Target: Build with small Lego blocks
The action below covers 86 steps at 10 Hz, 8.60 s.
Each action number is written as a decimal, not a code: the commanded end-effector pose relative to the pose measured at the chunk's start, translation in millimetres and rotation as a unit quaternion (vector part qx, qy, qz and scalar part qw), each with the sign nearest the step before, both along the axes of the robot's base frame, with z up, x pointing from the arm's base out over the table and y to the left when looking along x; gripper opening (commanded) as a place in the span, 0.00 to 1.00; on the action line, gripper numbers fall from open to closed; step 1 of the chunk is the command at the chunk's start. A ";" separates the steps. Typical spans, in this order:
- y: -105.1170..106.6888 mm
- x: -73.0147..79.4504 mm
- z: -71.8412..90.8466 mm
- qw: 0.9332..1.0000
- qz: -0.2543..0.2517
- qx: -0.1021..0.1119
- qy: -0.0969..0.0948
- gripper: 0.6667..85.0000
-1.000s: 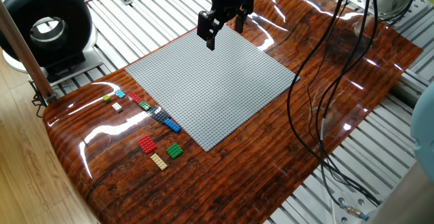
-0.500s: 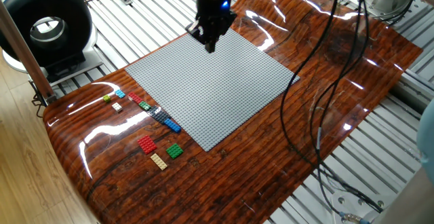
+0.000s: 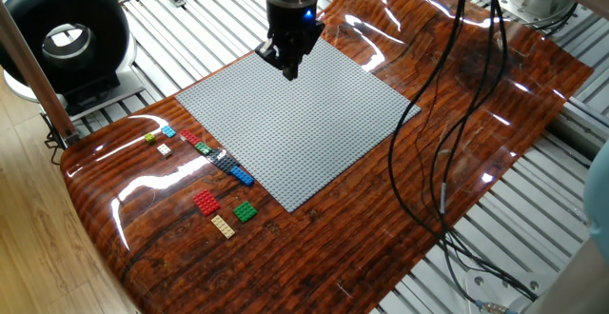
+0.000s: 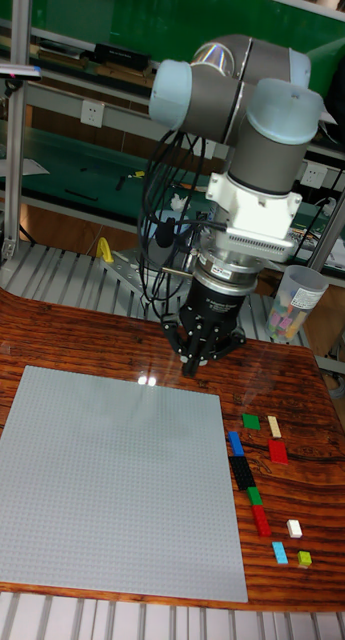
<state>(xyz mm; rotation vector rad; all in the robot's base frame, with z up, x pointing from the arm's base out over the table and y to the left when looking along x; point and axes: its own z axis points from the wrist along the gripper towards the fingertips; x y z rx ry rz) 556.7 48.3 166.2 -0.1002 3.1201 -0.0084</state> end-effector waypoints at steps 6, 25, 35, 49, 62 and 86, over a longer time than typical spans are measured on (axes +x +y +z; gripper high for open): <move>18.1 -23.7 1.2 0.995 0.078 0.034 0.044 0.21; 28.4 20.9 -27.8 1.000 0.004 0.004 0.014 0.24; 90.1 56.6 -57.2 0.999 0.000 0.047 -0.006 0.36; 114.1 82.4 -92.6 0.998 0.012 0.055 -0.008 0.42; 123.7 62.5 -115.1 0.999 0.009 0.043 -0.030 0.47; 129.1 40.3 -127.5 1.000 0.019 0.009 0.007 0.61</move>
